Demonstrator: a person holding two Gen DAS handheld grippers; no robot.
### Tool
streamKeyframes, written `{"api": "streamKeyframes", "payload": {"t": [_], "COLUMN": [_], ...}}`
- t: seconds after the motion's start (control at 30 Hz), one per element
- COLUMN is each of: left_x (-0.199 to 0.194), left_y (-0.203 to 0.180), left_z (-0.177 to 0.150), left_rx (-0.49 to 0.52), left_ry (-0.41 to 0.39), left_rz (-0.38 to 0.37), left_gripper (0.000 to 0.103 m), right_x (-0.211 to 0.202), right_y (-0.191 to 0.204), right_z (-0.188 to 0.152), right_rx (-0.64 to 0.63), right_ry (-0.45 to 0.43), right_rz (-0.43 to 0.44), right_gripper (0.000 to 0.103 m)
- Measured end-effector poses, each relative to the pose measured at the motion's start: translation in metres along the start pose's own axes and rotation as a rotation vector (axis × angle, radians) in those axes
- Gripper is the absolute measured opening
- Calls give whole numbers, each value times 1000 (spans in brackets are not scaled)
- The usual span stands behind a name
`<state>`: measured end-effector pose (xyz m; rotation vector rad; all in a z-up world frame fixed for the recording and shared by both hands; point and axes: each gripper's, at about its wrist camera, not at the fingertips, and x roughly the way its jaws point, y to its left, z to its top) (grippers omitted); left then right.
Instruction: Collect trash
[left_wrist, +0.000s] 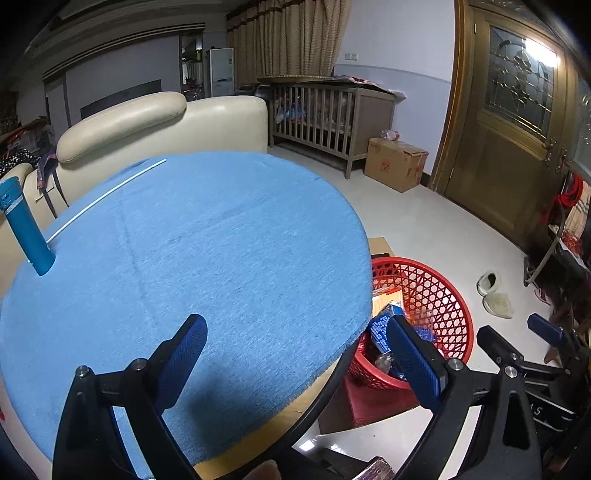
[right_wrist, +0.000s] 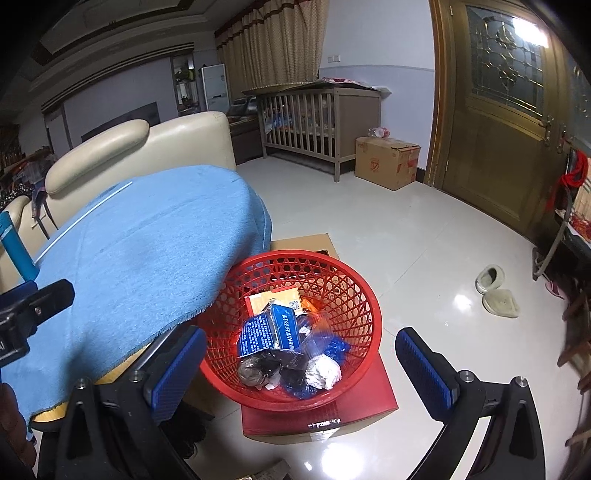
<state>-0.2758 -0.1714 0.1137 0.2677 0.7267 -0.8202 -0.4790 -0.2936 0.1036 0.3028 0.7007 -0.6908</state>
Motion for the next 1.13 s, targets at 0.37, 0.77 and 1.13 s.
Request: {"api": "streamKeyframes", "payload": {"t": [0.37, 0.77, 1.13], "left_x": [1, 3, -1], "left_y": [-4, -4, -6], "left_z": [-4, -5, -8], "left_rx": [9, 9, 22], "left_ry": [3, 10, -5], "left_rz": [8, 5, 8], "left_gripper": [98, 98, 98], "right_x": [-1, 1, 5], "right_y": [3, 2, 1], "right_z": [7, 8, 6], "right_rx": [-3, 1, 3], "right_ry": [-20, -14, 3], "right_rz": [-8, -13, -17], "right_gripper": [103, 103, 103]}}
